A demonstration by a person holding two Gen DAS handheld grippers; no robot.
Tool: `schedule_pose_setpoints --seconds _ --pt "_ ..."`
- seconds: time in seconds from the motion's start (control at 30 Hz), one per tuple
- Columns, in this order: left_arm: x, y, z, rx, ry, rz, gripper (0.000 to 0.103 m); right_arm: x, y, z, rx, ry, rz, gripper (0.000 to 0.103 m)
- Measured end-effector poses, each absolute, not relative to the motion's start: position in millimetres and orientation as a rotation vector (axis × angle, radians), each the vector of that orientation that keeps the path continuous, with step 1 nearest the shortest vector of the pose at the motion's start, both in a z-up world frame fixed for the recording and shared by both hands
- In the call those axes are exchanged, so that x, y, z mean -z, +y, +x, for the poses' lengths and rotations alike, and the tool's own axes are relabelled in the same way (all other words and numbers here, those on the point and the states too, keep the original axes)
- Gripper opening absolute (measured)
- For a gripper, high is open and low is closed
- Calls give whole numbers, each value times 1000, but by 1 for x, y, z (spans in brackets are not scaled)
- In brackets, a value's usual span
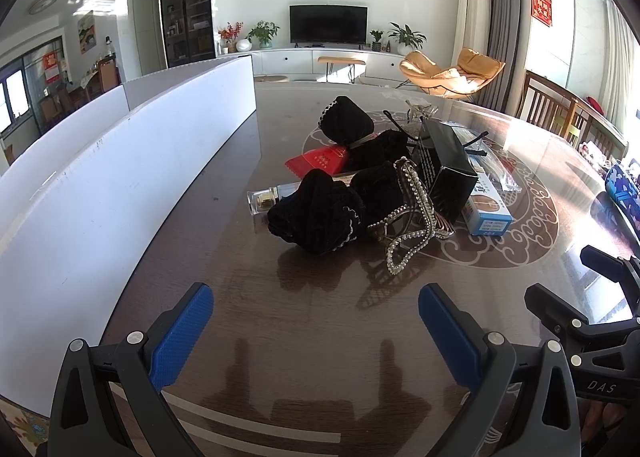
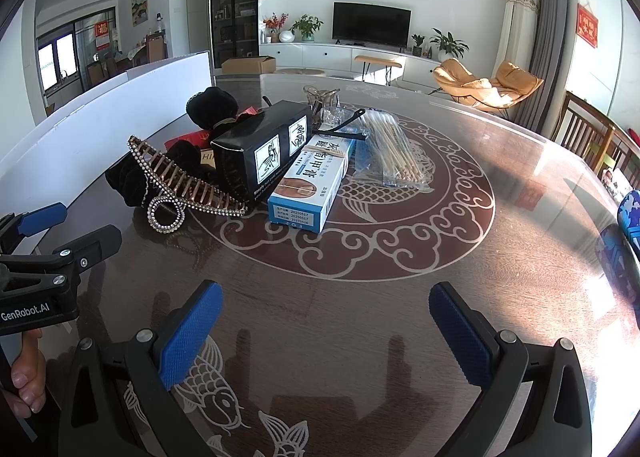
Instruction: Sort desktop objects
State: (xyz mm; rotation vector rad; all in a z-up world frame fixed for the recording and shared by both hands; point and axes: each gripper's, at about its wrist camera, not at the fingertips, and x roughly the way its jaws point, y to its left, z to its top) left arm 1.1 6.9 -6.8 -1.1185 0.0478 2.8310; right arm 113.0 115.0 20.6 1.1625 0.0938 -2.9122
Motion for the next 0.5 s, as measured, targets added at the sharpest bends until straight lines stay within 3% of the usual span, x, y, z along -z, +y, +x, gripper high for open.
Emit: schedule_pose_setpoints --seconds 0.5 --pt "7 8 1 -2825 73 -1109 103 -20 113 114 2908 99 1170 103"
